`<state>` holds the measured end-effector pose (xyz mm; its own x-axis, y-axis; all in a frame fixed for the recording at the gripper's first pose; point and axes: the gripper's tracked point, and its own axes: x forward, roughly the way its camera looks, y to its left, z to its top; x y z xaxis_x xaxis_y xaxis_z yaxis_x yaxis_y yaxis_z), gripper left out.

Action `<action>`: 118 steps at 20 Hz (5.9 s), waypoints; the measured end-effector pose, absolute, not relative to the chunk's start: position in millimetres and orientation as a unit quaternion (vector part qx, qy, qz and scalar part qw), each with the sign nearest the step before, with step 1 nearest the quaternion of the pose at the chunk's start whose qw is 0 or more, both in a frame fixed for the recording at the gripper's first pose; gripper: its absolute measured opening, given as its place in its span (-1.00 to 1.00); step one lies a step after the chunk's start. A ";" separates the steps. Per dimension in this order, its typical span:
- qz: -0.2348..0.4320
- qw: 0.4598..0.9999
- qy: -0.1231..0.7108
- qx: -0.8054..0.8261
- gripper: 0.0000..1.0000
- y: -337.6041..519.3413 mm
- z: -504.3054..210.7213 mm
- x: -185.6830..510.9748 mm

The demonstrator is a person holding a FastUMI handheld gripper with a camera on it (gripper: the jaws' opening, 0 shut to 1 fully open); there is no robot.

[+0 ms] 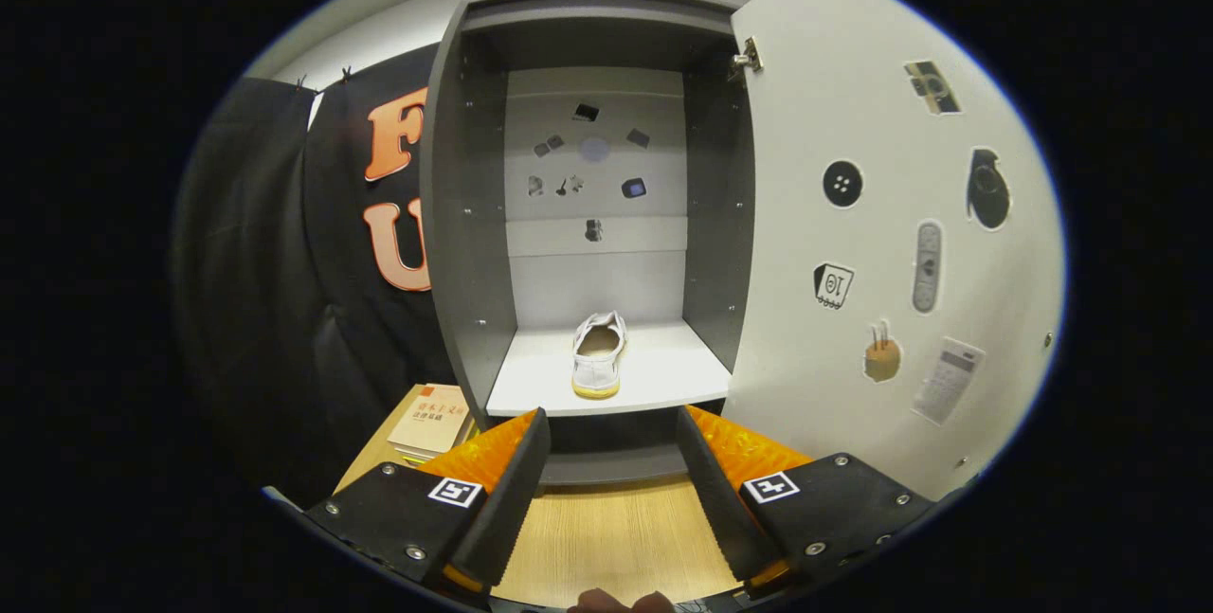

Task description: Open the shoe cabinet door, grab the shoes and put them into the shoe cabinet, then close the shoe cabinet door.

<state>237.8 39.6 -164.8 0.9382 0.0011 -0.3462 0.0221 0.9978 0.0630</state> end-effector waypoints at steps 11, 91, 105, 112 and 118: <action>0.092 0.981 0.159 0.060 0.71 -60.7 -145.6 109.7; 0.128 0.982 0.138 0.021 0.71 136.8 -146.7 319.4; 0.122 0.981 0.148 0.035 0.77 139.4 -148.1 329.4; 0.109 0.982 0.145 0.053 0.77 133.7 -134.1 295.2; 0.079 0.985 0.146 0.055 0.77 112.7 -117.4 234.7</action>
